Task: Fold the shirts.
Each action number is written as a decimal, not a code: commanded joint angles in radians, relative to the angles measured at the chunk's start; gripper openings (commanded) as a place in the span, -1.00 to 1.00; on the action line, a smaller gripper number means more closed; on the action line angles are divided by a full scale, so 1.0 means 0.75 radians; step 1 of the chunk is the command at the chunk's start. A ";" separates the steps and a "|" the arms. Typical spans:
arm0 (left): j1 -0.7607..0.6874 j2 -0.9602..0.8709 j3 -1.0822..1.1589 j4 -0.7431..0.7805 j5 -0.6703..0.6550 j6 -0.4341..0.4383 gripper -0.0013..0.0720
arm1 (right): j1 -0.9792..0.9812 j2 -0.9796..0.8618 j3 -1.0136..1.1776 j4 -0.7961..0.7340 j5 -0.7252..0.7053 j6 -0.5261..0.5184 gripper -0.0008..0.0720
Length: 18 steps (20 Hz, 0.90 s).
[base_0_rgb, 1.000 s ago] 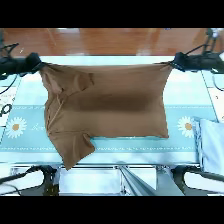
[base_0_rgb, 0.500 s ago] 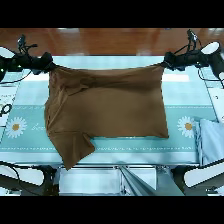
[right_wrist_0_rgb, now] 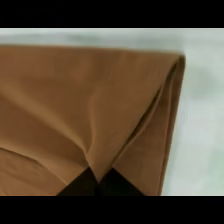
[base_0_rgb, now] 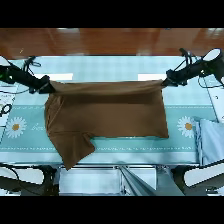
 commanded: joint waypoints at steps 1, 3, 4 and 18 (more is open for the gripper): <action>0.006 -0.007 -0.143 0.112 -0.072 0.001 -0.91 | -0.002 -0.015 -0.097 -0.024 0.045 -0.005 -0.90; 0.003 -0.008 -0.184 0.109 -0.072 0.002 -0.91 | -0.002 -0.022 -0.101 -0.021 0.039 0.014 -0.89; -0.002 -0.008 -0.190 0.109 -0.072 0.000 -0.89 | -0.001 -0.022 -0.101 -0.023 0.024 0.050 -0.63; 0.418 0.784 -0.729 0.104 0.002 -0.221 0.42 | -0.357 0.783 -0.908 -0.068 -0.226 0.126 0.17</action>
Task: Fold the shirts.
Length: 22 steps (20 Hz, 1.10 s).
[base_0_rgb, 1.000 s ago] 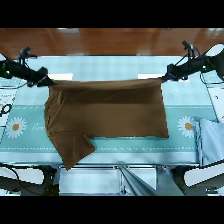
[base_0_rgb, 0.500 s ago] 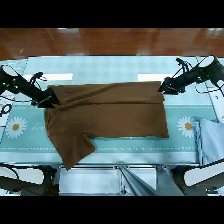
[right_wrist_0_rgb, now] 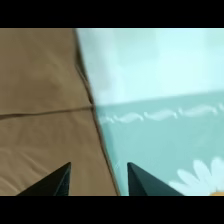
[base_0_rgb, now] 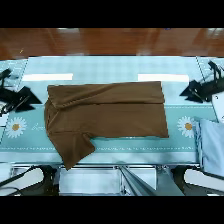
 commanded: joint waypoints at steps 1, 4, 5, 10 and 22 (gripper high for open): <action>0.190 0.312 -0.410 -0.006 0.103 -0.073 0.42 | -0.058 0.344 -0.503 0.092 -0.274 -0.064 0.17; 0.262 0.436 -0.733 0.002 0.091 -0.074 0.42 | -0.057 0.526 -0.774 0.319 -0.298 -0.211 0.17; 0.260 0.447 -0.790 0.006 0.092 -0.073 0.42 | -0.057 0.562 -0.822 0.366 -0.280 -0.256 0.17; 0.259 0.440 -0.833 0.097 0.118 -0.074 0.42 | -0.057 0.614 -0.881 0.416 -0.240 -0.329 0.17; 0.209 0.285 -0.919 -0.102 0.277 0.092 0.42 | -0.057 0.614 -0.881 0.511 -0.261 -0.358 0.17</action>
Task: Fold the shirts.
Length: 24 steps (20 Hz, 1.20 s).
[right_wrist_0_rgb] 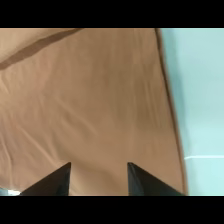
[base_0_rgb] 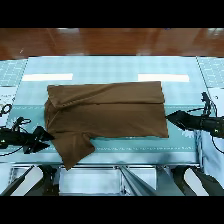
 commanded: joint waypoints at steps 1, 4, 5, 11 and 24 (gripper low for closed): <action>-0.060 -0.022 -0.054 -0.064 0.113 0.038 0.42 | -0.001 0.001 -0.001 0.060 -0.004 -0.002 0.17; -0.138 -0.022 -0.059 -0.064 0.146 0.039 0.41 | -0.001 0.001 0.000 0.104 -0.011 -0.003 0.17; -0.162 -0.022 -0.059 -0.063 0.154 0.038 0.39 | -0.001 0.001 0.000 0.105 -0.015 -0.003 0.16; -0.218 -0.020 -0.027 -0.072 0.140 0.055 -0.91 | -0.098 0.001 0.007 0.028 0.039 0.009 0.17; -0.219 -0.020 0.012 -0.073 0.070 0.063 -0.91 | -0.125 -0.150 -0.076 -0.351 0.115 0.270 0.17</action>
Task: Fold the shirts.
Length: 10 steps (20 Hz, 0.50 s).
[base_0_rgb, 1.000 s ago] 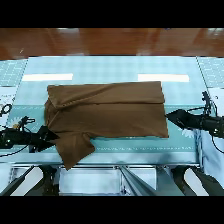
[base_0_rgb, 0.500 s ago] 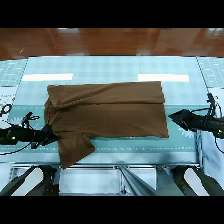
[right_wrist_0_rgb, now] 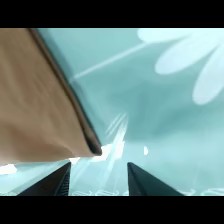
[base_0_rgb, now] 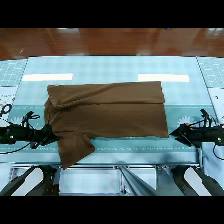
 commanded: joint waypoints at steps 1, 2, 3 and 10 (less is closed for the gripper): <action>-0.001 0.001 0.002 -0.003 0.003 0.000 -0.91 | 0.061 -0.124 -0.007 0.108 -0.084 -0.023 0.17; -0.001 0.001 0.002 -0.003 0.004 0.000 -0.91 | 0.114 -0.169 -0.007 0.132 -0.122 -0.025 0.17; -0.001 0.001 0.002 -0.003 0.008 0.001 -0.91 | 0.178 -0.221 -0.005 0.152 -0.166 -0.027 0.17; 0.001 0.004 0.016 -0.003 0.005 0.011 -0.91 | 0.300 -0.313 0.180 0.370 -0.185 -0.210 -0.90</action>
